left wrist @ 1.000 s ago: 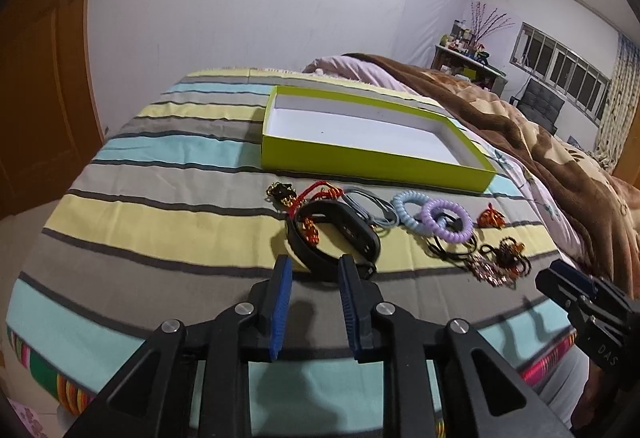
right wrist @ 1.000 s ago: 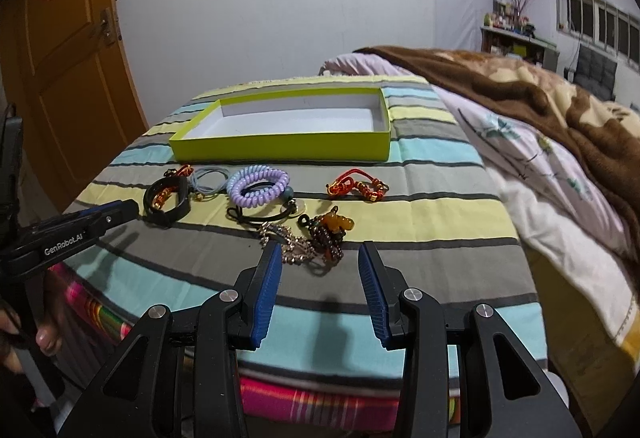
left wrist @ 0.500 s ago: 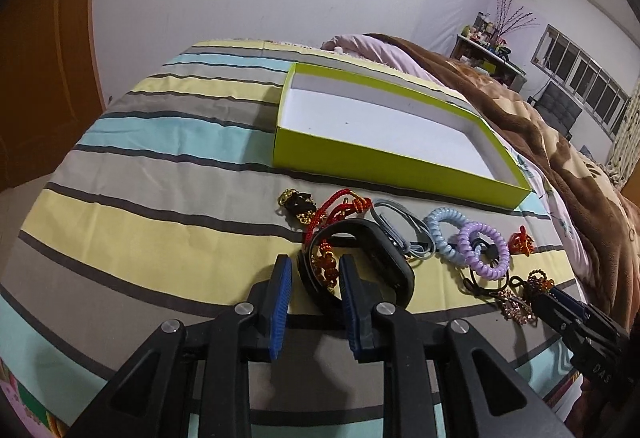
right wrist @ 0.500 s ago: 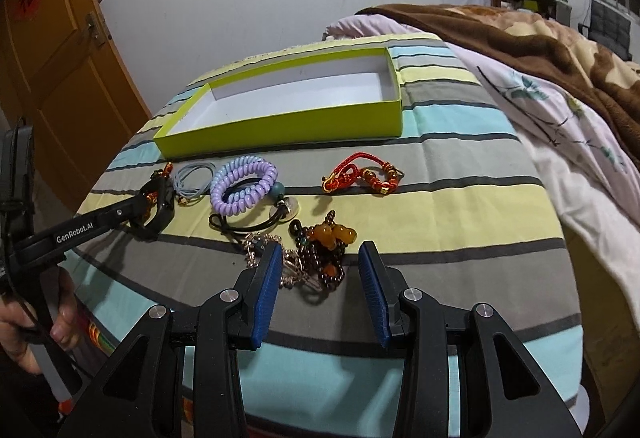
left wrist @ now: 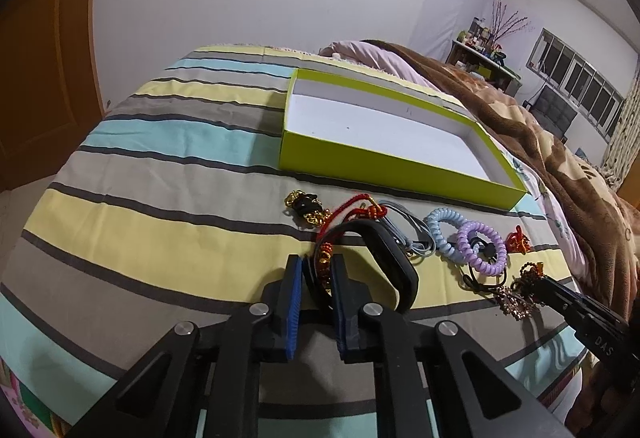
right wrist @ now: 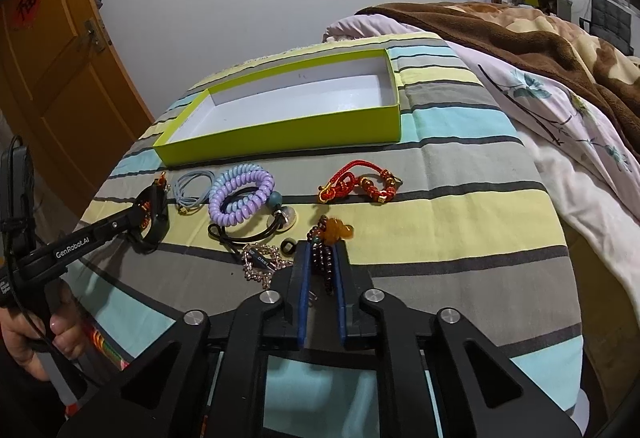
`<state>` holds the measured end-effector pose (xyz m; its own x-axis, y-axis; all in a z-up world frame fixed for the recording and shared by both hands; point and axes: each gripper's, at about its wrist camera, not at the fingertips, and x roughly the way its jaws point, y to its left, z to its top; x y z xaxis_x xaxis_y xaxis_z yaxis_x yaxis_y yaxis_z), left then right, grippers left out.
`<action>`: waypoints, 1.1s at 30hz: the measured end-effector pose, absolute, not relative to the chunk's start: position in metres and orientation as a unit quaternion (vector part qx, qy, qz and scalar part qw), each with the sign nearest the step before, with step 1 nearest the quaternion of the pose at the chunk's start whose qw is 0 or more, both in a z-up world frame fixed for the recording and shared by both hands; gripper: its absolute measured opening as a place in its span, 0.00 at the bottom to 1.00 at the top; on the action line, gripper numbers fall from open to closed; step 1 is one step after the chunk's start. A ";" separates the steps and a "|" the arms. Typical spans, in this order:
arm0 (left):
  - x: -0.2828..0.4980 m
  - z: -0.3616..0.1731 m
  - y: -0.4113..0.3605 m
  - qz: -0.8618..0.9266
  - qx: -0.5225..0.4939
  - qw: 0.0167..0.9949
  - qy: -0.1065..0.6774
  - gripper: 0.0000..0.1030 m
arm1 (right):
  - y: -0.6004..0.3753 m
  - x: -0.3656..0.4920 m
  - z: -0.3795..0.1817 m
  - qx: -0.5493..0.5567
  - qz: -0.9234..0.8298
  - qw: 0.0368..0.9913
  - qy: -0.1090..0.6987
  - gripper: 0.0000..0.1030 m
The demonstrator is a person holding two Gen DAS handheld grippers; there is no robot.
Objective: Organize jewelry
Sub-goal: 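Grasp the black wristband with the left tool while the right tool grasps the amber-bead keychain, then carry both items into the green box and open both tools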
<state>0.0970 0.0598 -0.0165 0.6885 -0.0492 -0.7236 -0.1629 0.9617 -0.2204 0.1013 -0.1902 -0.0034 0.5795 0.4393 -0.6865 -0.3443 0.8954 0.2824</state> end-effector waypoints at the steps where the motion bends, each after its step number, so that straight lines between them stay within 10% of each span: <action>1: 0.096 -0.016 0.060 0.031 -0.134 0.910 0.392 0.09 | -0.190 0.101 -0.003 0.059 0.221 0.887 0.402 0.09; 33: 0.100 0.048 0.042 0.002 -0.082 0.936 0.342 0.06 | -0.190 0.115 0.048 0.051 0.247 0.907 0.338 0.07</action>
<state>0.1000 0.0425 0.0475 0.7661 -0.0531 -0.6406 -0.0593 0.9865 -0.1527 0.1155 -0.1903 0.0480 0.6495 0.4826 -0.5875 -0.4141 0.8726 0.2590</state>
